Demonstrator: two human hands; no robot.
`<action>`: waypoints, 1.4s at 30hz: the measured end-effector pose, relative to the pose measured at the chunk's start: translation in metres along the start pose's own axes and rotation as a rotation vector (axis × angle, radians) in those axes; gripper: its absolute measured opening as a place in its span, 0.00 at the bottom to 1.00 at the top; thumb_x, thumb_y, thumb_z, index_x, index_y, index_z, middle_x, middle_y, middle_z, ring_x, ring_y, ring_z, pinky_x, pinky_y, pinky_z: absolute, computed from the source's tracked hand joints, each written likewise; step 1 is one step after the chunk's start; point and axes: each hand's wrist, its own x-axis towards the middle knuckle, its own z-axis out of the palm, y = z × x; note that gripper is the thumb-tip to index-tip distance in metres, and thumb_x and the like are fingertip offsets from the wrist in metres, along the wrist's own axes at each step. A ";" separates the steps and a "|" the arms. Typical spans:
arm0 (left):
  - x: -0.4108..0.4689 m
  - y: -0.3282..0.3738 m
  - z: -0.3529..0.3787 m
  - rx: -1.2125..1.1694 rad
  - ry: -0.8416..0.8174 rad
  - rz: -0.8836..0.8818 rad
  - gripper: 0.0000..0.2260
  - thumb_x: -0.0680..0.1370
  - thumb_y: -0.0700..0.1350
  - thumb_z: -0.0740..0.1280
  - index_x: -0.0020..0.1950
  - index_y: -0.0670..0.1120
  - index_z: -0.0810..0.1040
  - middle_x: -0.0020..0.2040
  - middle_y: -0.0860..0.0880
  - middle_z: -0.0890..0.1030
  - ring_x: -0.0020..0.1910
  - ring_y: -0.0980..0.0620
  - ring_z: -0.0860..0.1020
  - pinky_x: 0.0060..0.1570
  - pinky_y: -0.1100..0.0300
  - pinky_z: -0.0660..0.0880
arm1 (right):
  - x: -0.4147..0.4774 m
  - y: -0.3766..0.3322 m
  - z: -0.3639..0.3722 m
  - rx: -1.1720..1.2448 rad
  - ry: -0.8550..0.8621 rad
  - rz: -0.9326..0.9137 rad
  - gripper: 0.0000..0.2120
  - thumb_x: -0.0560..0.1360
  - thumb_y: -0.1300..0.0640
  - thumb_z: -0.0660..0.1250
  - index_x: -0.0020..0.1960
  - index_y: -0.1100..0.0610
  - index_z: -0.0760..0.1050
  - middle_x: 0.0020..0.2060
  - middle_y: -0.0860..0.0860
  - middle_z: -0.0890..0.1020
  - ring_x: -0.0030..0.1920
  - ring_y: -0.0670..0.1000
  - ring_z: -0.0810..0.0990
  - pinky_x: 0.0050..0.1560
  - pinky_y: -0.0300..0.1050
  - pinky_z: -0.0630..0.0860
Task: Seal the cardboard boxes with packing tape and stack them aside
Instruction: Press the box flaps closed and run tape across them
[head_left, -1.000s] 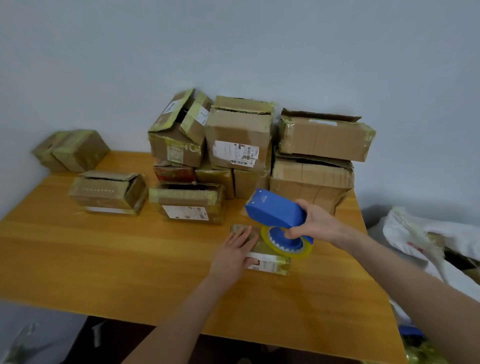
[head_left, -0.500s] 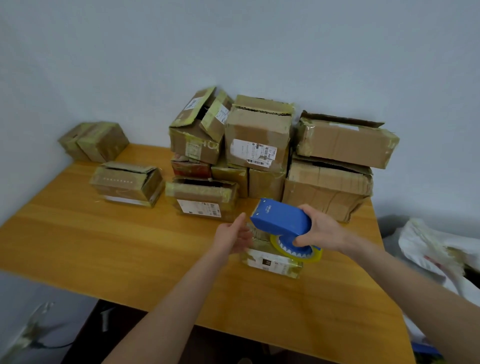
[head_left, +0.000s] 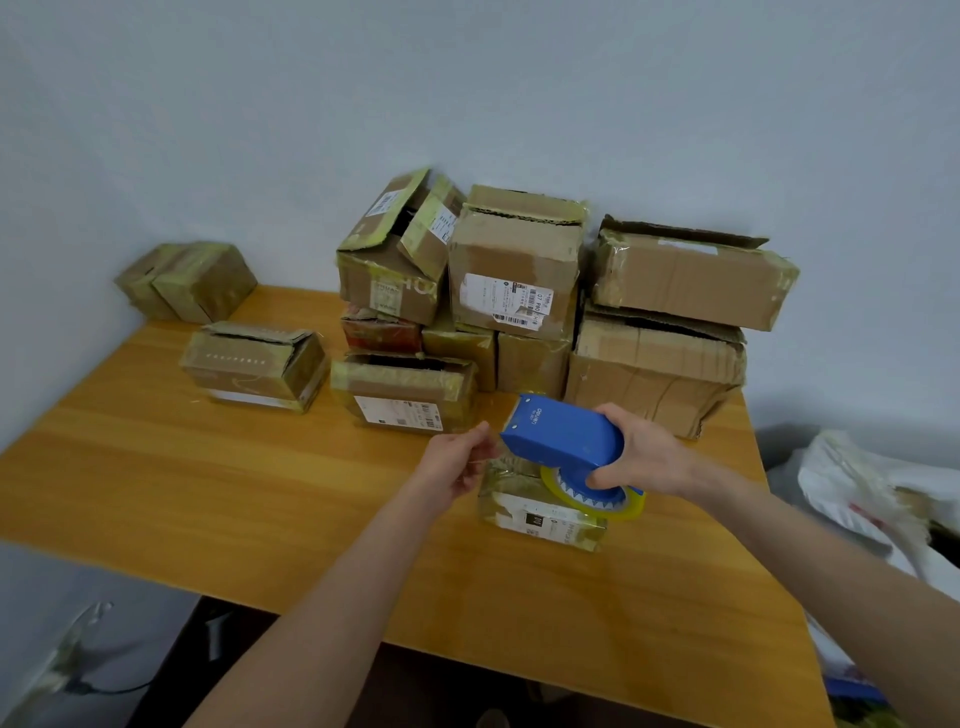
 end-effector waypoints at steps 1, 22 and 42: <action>0.000 0.000 0.000 0.022 -0.002 -0.011 0.16 0.79 0.54 0.65 0.54 0.41 0.79 0.42 0.48 0.84 0.28 0.57 0.69 0.23 0.68 0.62 | 0.000 0.000 0.000 0.000 -0.001 -0.001 0.29 0.67 0.59 0.76 0.61 0.49 0.65 0.51 0.48 0.75 0.50 0.49 0.77 0.43 0.38 0.76; 0.001 -0.003 0.005 0.148 -0.100 0.055 0.05 0.78 0.43 0.67 0.47 0.42 0.79 0.36 0.49 0.75 0.27 0.58 0.64 0.22 0.67 0.58 | 0.004 0.003 -0.001 -0.018 -0.019 -0.006 0.29 0.67 0.60 0.76 0.62 0.49 0.65 0.52 0.50 0.75 0.50 0.49 0.77 0.42 0.36 0.75; 0.012 -0.007 -0.022 0.367 0.224 0.218 0.11 0.78 0.45 0.68 0.37 0.43 0.76 0.35 0.49 0.73 0.29 0.53 0.64 0.27 0.62 0.62 | 0.007 -0.019 -0.016 -0.305 -0.051 -0.057 0.32 0.64 0.46 0.76 0.64 0.44 0.66 0.51 0.47 0.76 0.50 0.51 0.77 0.51 0.52 0.79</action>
